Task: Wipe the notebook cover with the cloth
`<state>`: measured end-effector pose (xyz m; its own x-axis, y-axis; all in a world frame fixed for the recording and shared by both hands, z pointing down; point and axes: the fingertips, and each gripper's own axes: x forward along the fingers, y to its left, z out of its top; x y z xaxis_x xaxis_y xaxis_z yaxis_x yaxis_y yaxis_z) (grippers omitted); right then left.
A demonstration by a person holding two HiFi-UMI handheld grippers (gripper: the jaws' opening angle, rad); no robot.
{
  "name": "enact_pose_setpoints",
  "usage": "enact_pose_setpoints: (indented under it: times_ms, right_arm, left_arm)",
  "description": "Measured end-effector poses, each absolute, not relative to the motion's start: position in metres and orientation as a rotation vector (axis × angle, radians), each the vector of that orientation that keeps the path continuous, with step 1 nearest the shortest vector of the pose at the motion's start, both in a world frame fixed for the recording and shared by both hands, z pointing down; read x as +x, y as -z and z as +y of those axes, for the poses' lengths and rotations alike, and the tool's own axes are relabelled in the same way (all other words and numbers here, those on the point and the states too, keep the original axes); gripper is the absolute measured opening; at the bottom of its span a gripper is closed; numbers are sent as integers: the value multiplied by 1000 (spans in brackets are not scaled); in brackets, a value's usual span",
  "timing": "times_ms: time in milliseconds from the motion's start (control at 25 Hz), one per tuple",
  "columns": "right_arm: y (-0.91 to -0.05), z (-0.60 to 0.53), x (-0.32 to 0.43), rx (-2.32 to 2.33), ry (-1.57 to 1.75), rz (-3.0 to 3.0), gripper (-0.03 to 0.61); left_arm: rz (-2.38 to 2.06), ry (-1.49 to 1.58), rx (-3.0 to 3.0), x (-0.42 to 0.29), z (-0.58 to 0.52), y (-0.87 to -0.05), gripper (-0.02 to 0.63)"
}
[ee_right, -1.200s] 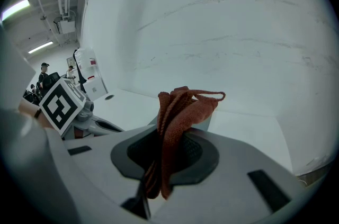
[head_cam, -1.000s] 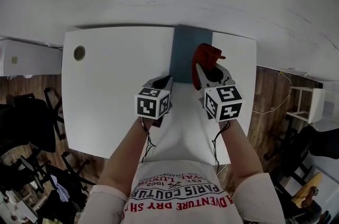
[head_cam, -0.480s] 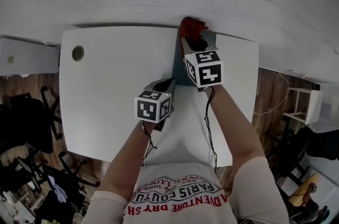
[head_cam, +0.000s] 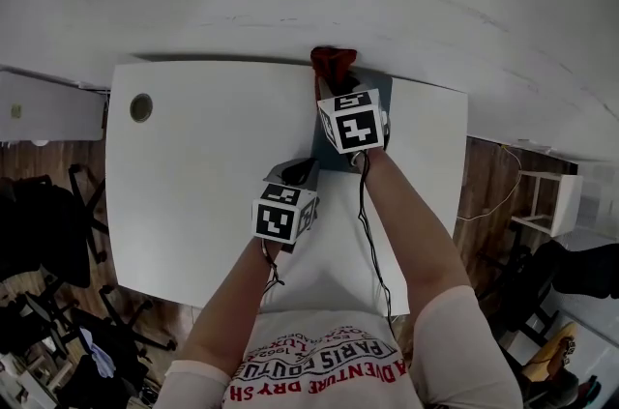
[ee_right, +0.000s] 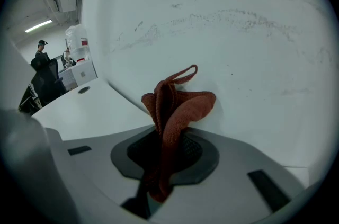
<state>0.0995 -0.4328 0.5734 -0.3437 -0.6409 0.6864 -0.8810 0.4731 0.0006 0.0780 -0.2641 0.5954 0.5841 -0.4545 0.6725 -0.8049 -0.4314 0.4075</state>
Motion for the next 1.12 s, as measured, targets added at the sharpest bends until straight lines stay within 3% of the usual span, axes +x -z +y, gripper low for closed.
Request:
enact_pose_setpoints:
  times_ms: [200,1120]
  right_arm:
    - [-578,-435,97,1174,-399,-2129,77]
    - [-581,-427,184,1301,-546,-2097,78]
  left_arm:
    - [-992,-617,2084,73,-264,-597,9]
    - [-991,-610,2092,77,-264,-596,9]
